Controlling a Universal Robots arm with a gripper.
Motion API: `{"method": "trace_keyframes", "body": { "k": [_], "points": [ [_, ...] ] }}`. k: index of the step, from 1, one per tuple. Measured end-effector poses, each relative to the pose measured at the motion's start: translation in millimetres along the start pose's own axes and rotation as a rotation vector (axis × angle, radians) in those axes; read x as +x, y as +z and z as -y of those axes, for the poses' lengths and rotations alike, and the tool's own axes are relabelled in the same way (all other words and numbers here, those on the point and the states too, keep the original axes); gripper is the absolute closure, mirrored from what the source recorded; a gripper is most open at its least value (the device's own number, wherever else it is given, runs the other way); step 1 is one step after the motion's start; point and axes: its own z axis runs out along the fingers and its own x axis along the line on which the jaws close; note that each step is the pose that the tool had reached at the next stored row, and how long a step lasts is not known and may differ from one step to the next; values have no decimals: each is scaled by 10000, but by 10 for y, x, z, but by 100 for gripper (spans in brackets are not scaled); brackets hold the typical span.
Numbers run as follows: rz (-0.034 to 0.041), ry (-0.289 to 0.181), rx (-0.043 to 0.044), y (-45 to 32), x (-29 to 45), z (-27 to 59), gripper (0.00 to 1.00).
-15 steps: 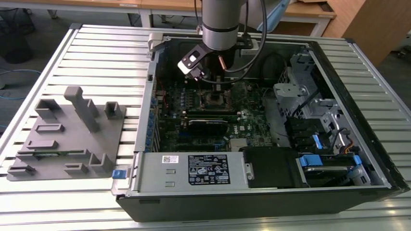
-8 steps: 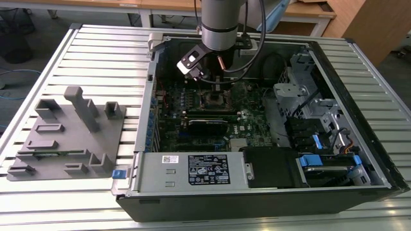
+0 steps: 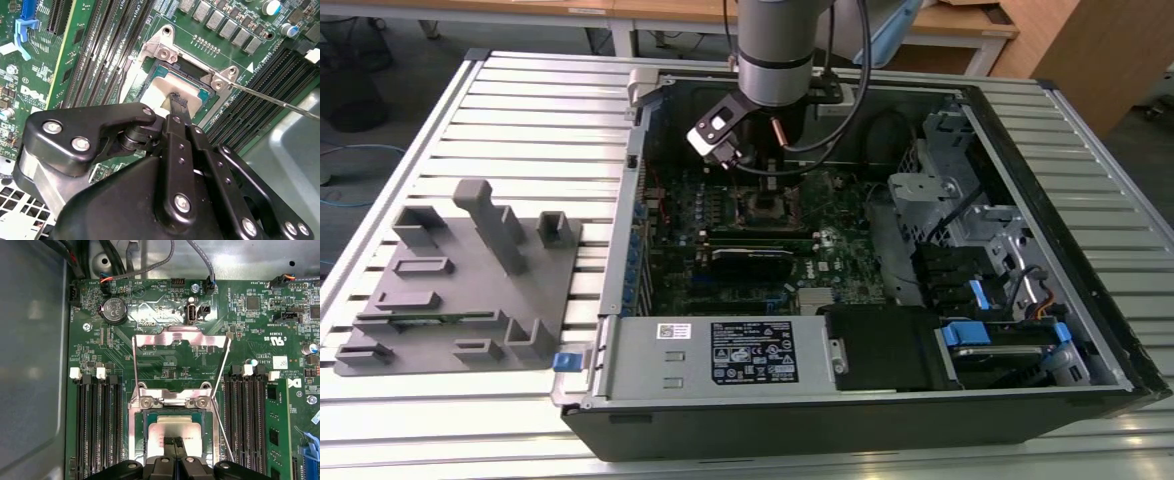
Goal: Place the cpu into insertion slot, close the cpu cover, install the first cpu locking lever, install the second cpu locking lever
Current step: 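Place the cpu into insertion slot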
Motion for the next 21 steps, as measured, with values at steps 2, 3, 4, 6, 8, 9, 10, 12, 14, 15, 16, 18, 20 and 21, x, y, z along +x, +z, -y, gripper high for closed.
{"method": "trace_keyframes", "body": {
  "k": [2, 3, 4, 6, 8, 9, 10, 12, 14, 15, 16, 18, 20, 21],
  "points": [
    [8, -1, 4, 10, -1, 2, 89],
    [7, 0, 3, 12, -1, 2, 89],
    [4, 0, 0, 14, 0, 1, 89],
    [-3, 0, -4, 17, 1, 1, 89],
    [-2, 1, -3, 17, 1, 1, 89],
    [-2, 0, -2, 17, 1, 1, 89],
    [-2, 0, -3, 17, 1, 1, 89],
    [-3, 1, -3, 17, 1, 1, 89],
    [-14, 2, -12, 6, 1, -1, 89],
    [-27, 3, -18, -4, 4, -3, 89],
    [-23, 3, -15, -21, 4, -4, 89],
    [-7, 1, -6, -66, -1, -5, 89],
    [-6, 1, -5, -109, -3, -8, 89],
    [-5, 1, -5, -132, -4, -9, 89]
  ]
}}
